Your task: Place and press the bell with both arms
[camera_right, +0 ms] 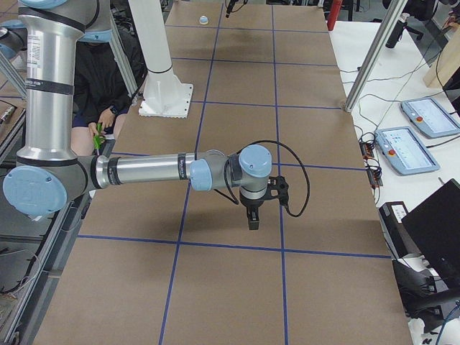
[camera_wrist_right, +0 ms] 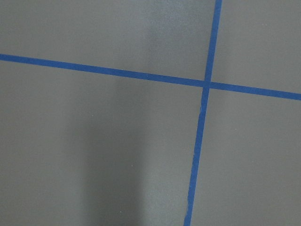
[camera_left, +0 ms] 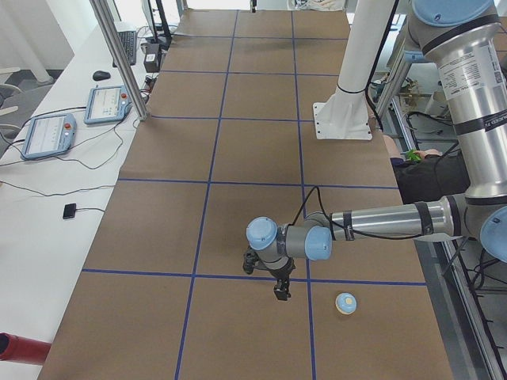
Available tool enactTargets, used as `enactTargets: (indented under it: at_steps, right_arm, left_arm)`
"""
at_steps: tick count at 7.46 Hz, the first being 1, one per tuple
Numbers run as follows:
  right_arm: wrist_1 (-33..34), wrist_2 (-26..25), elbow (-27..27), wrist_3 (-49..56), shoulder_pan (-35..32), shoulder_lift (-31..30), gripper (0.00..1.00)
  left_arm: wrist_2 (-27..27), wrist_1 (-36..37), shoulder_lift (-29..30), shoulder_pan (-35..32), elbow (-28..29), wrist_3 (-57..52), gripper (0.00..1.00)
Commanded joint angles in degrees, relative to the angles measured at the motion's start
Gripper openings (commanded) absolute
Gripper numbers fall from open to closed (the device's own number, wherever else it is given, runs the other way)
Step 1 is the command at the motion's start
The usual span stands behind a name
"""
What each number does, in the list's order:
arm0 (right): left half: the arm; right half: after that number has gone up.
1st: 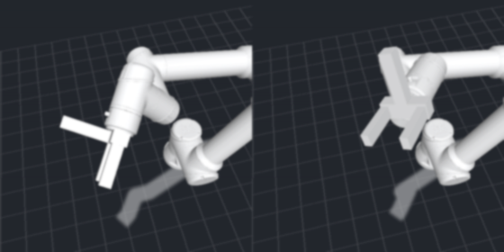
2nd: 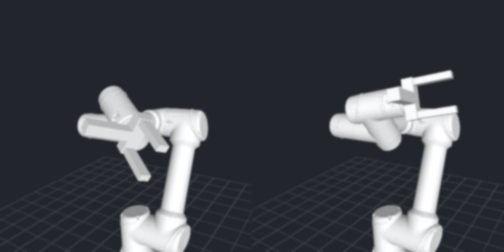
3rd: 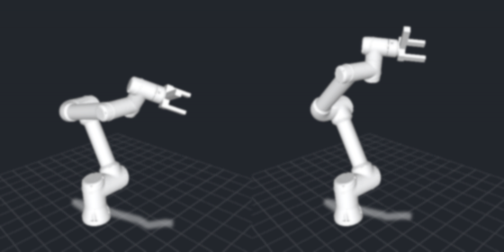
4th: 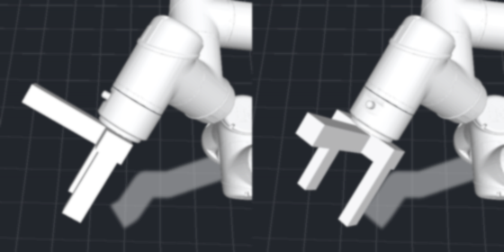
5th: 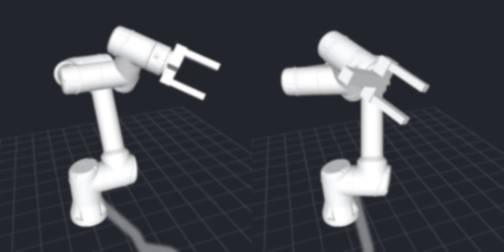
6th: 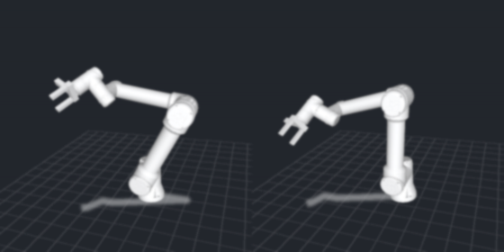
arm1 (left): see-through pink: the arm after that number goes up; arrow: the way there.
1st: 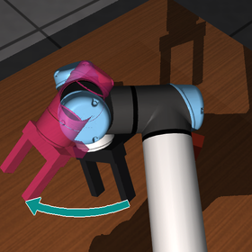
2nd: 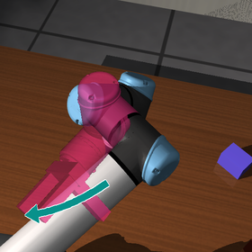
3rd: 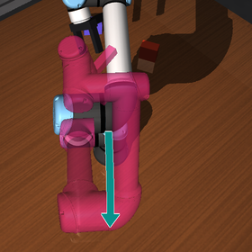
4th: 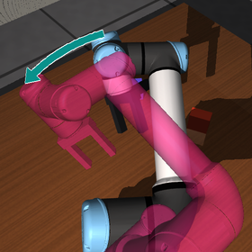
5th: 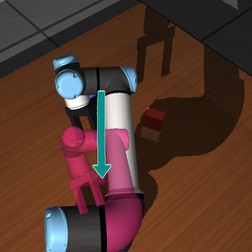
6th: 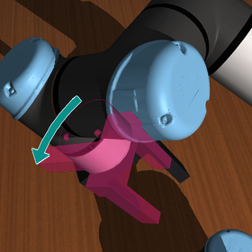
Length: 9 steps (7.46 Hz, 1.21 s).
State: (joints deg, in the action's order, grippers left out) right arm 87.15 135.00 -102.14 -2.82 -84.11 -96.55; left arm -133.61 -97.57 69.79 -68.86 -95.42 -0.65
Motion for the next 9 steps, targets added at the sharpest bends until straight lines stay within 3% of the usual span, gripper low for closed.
enactTargets:
  at_steps: [1, 4, 9]
  right_arm:
    - [-0.1, 0.0, -0.1, 0.1, 0.0, -0.2, 1.0]
    - [-0.1, 0.0, -0.1, 0.2, -0.1, -0.2, 1.0]
    - [-0.1, 0.2, -0.1, 0.1, 0.0, -0.5, 1.0]
  left_arm:
    - [-0.2, -0.1, -2.2, 4.9, 3.4, -0.4, 1.0]
    - [-5.2, -0.5, -6.6, 8.3, 3.4, -0.8, 1.0]
    - [-6.6, -0.5, -9.1, 10.6, 3.5, -2.4, 1.0]
